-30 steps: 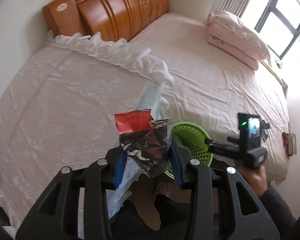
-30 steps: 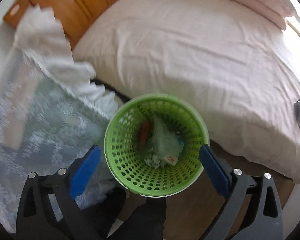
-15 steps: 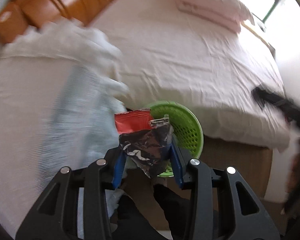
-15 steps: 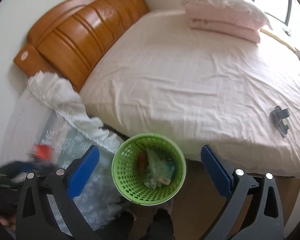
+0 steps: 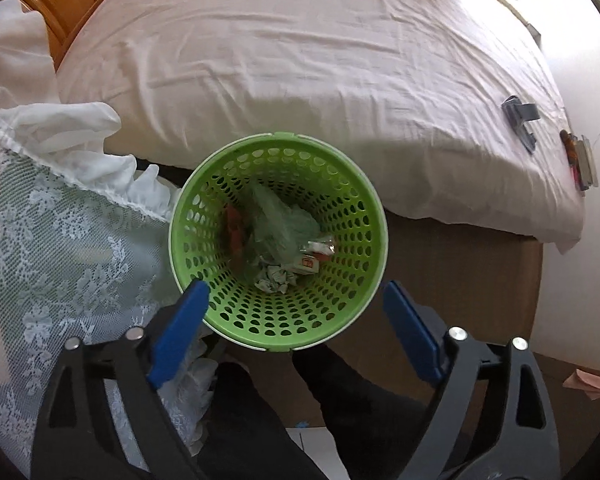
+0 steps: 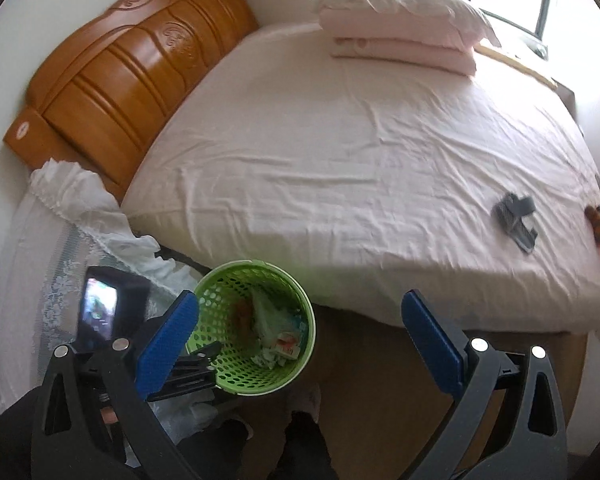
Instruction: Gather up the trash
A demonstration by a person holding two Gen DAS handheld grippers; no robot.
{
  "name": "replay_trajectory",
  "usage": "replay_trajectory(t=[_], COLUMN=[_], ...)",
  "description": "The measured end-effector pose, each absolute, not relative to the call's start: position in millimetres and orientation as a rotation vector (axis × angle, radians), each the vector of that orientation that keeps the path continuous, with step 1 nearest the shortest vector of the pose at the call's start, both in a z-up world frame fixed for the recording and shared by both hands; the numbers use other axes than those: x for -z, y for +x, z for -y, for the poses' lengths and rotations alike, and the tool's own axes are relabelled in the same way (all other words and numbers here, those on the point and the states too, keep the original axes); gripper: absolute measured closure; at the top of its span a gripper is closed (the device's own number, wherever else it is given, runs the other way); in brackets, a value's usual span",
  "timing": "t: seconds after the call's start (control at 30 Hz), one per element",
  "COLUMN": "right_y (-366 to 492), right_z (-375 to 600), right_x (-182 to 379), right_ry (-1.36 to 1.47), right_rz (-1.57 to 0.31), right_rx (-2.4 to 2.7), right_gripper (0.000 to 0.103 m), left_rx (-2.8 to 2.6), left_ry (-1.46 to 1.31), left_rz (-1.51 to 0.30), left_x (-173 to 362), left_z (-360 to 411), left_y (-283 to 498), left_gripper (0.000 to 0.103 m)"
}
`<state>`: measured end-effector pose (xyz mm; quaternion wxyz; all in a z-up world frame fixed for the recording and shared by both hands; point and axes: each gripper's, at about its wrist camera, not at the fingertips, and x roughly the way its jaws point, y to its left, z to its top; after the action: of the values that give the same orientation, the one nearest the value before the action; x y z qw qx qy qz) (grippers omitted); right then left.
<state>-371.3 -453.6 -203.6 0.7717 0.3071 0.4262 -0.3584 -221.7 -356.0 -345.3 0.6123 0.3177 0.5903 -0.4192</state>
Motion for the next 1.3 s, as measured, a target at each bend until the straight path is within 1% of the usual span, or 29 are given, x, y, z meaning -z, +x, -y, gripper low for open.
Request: replay_trajectory(t=[0.1, 0.17, 0.23, 0.3, 0.33, 0.5, 0.6, 0.77, 0.9, 1.07, 1.17, 1.3], right_y=[-369, -361, -350, -331, -323, -256, -215, -167, -146, -132, -126, -122], right_z=[454, 454, 454, 452, 449, 423, 399, 358, 328, 305, 293, 279], right_x=[205, 203, 197, 187, 182, 137, 109, 86, 83, 69, 48, 10], right_ry=[0.659, 0.646, 0.631, 0.603, 0.591, 0.476, 0.405, 0.329, 0.301, 0.279, 0.272, 0.239], right_rz=[-0.922, -0.920, -0.908, -0.888, -0.880, -0.796, -0.750, -0.721, -0.733, -0.727, -0.684, -0.579], right_rx=[0.776, 0.769, 0.752, 0.718, 0.705, 0.552, 0.446, 0.315, 0.248, 0.230, 0.218, 0.212], right_gripper=[0.003, 0.003, 0.003, 0.003, 0.003, 0.003, 0.003, 0.003, 0.002, 0.002, 0.002, 0.002], left_rx=[0.951, 0.938, 0.906, 0.863, 0.825, 0.640, 0.544, 0.432, 0.400, 0.356, 0.337, 0.295], left_ry=[0.723, 0.688, 0.621, 0.574, 0.539, 0.403, 0.327, 0.228, 0.201, 0.190, 0.185, 0.179], left_rz=[-1.307, -1.246, -1.166, -1.100, -1.055, -0.897, -0.854, -0.831, -0.841, -0.802, -0.757, -0.677], left_x=[323, 296, 257, 228, 208, 128, 96, 68, 64, 52, 31, 0], left_z=[351, 344, 329, 314, 302, 233, 195, 141, 120, 97, 85, 71], left_y=[-216, -207, -191, -178, -168, -128, -114, -103, -95, -92, -88, -83], left_gripper=[0.013, 0.013, 0.013, 0.008, 0.008, 0.008, 0.008, 0.008, 0.008, 0.008, 0.008, 0.008])
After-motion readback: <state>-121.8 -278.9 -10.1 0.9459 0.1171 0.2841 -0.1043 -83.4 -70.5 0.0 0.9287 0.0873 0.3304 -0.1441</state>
